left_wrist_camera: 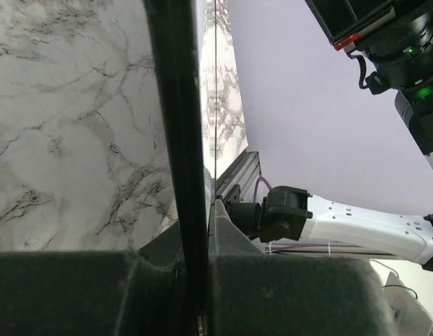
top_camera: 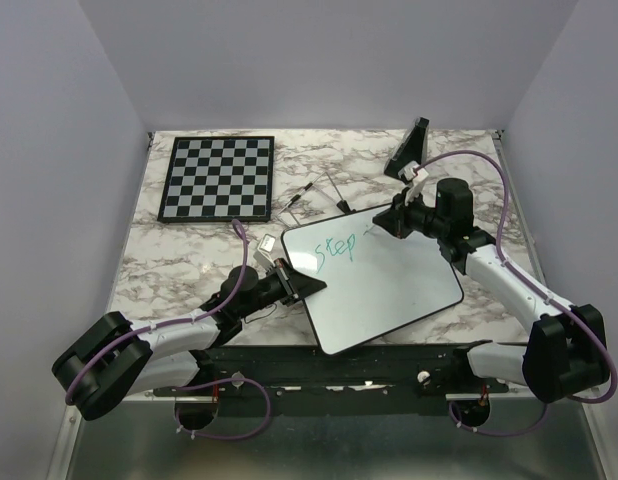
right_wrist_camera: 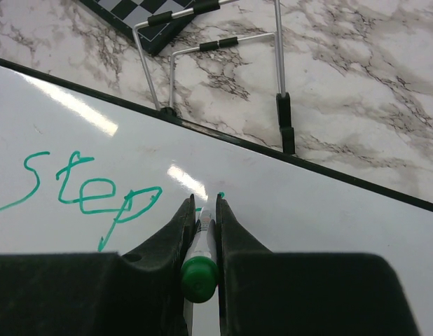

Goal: Write a sentence on the whiteboard

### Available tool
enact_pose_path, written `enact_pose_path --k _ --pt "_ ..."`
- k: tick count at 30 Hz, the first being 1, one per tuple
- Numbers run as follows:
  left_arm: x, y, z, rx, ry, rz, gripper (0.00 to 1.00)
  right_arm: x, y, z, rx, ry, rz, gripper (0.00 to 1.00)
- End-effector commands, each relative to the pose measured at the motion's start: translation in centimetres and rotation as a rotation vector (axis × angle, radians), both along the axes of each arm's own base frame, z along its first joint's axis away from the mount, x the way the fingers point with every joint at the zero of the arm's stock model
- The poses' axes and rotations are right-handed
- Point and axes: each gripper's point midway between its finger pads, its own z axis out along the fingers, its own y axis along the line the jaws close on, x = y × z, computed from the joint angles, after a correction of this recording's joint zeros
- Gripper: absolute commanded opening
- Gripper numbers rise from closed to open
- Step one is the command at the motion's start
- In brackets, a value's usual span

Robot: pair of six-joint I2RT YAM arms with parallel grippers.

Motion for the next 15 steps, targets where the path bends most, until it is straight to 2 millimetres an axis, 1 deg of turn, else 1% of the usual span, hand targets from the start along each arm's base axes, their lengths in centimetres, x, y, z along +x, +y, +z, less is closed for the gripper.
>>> enact_pose_path --k 1,8,10,11,12,15 --pt "0.1 0.1 0.0 0.027 -0.09 0.0 0.0 1.3 -0.8 0.3 -0.032 -0.023 -0.071 0.01" --pt "0.2 0.2 0.1 0.026 -0.091 0.003 0.0 1.0 -0.5 0.3 -0.029 -0.019 -0.048 0.01" --pt "0.1 0.1 0.1 0.028 -0.091 -0.001 0.0 0.2 0.0 0.2 -0.028 -0.004 0.01 0.01" --pt "0.1 0.1 0.1 0.027 -0.09 0.0 0.0 0.1 0.3 0.7 -0.026 -0.016 0.036 0.01" --pt "0.1 0.2 0.3 0.025 -0.095 0.0 0.0 -0.8 0.5 0.2 -0.027 0.023 0.069 0.01" --pt "0.1 0.2 0.3 0.028 -0.096 0.001 0.0 -1.6 0.9 0.0 -0.036 0.038 0.124 0.01"
